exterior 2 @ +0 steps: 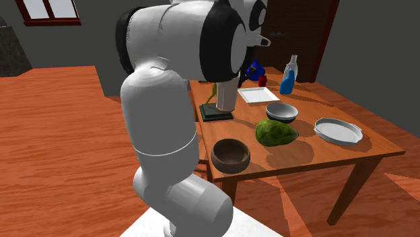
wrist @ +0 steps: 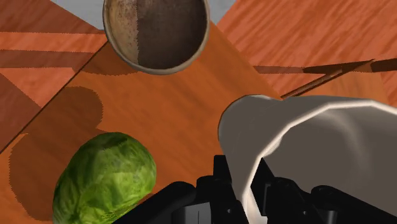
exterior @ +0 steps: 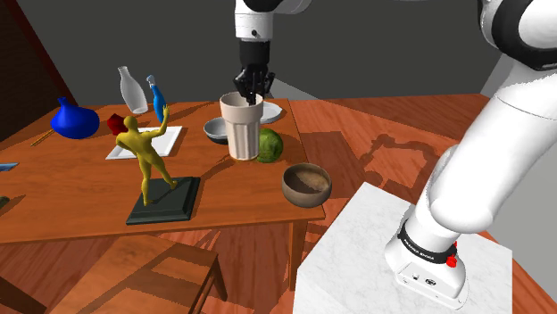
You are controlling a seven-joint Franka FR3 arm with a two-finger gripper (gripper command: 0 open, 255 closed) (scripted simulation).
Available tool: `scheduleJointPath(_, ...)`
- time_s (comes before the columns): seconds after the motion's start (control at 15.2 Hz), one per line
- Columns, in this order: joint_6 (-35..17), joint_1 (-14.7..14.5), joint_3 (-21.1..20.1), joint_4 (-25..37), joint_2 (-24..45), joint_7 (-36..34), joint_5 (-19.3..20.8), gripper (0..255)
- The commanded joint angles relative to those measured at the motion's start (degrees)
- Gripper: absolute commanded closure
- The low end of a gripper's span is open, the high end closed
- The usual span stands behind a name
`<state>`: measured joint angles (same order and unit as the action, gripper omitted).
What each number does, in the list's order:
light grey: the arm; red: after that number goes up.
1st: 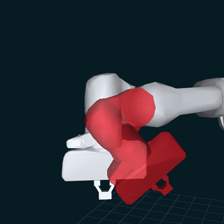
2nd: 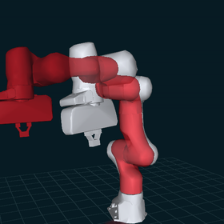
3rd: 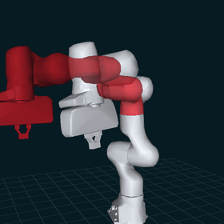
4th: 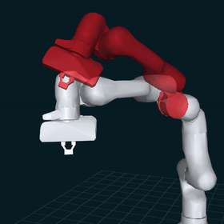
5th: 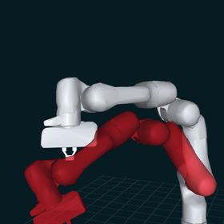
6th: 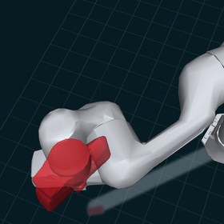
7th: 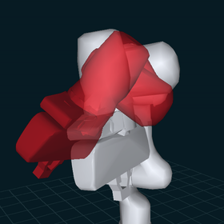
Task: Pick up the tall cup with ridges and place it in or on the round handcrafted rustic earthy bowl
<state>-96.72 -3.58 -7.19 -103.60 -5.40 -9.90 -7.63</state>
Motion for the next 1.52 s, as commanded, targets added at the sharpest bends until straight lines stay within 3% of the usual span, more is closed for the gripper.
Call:
scheduleJointPath(0.0, 0.5, 0.6, 0.9, -4.1, -4.4, 1.6, -0.4, 255)
scheduleJointPath(0.79, 8.1, 4.3, 8.3, -19.9, -26.6, 11.5, 1.8, 255)
scheduleJointPath(1.45, 0.7, 4.4, 8.2, -28.5, -27.7, 12.2, 1.7, 255)
